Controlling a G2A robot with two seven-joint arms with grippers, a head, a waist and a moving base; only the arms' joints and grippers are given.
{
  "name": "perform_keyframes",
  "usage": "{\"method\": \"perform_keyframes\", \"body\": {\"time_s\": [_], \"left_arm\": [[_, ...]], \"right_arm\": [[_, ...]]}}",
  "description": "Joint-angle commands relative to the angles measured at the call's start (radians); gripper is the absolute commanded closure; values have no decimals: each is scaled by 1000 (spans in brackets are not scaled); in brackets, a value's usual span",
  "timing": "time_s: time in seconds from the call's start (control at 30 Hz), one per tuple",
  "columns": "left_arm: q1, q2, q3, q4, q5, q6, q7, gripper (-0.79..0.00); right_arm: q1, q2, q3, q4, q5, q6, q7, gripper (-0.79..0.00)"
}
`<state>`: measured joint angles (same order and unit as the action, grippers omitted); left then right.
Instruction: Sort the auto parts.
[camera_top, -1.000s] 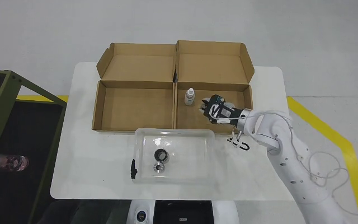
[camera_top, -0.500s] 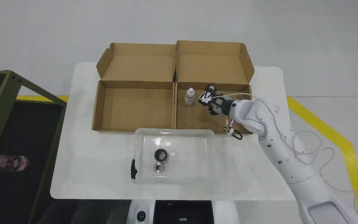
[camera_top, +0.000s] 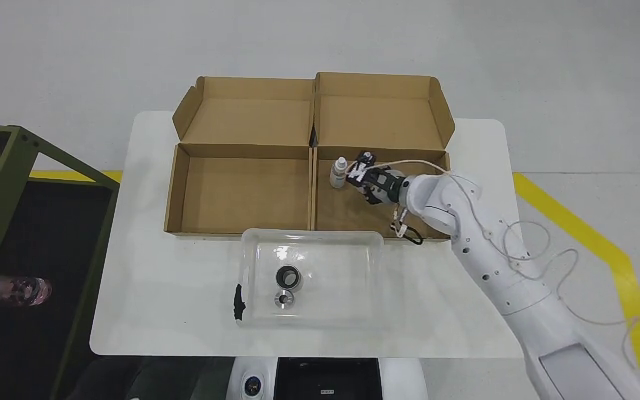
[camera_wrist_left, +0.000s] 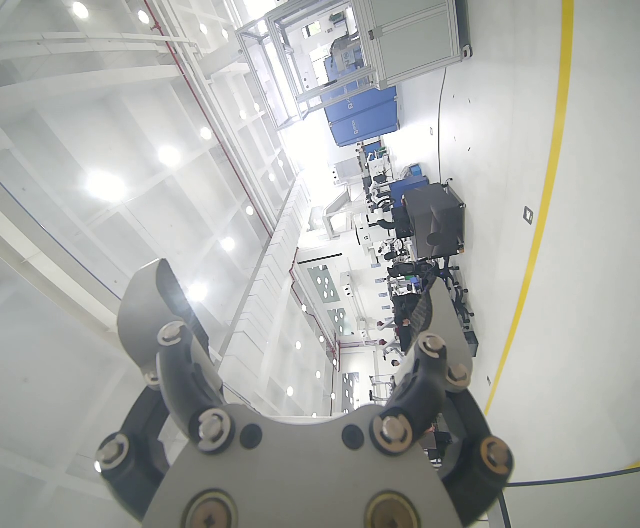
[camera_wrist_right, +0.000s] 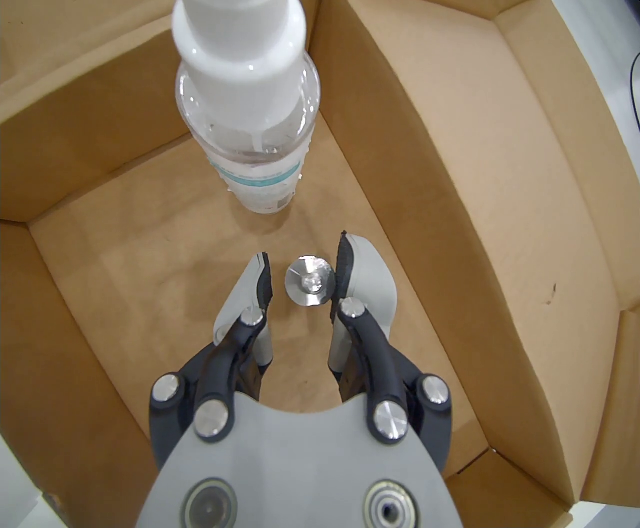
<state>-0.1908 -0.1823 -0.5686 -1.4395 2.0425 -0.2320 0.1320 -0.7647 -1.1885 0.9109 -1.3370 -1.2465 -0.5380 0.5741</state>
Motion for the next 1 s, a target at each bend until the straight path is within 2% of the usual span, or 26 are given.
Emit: {"method": "perform_keyframes", "body": {"time_s": [0.0,0.13,0.3,0.6,0.8,0.97], "left_arm": [[0,0,0,0,0,0,0,-785],[0,0,0,0,0,0,0,-785],[0,0,0,0,0,0,0,-785],[0,0,0,0,0,0,0,-785],[0,0,0,0,0,0,0,-785],[0,0,0,0,0,0,0,-785]], "right_arm": [[-1,-1,2,3,7,0,-16,-332],[-19,6,31,-33,7,-7,-50,-351],[-81,27,100,-145,-7,-26,-74,-357],[-229,60,182,-367,18,-130,-93,-357],[-323,71,178,-494,29,-203,-129,-348],[-363,73,132,-575,-4,-245,-133,-357]]}}
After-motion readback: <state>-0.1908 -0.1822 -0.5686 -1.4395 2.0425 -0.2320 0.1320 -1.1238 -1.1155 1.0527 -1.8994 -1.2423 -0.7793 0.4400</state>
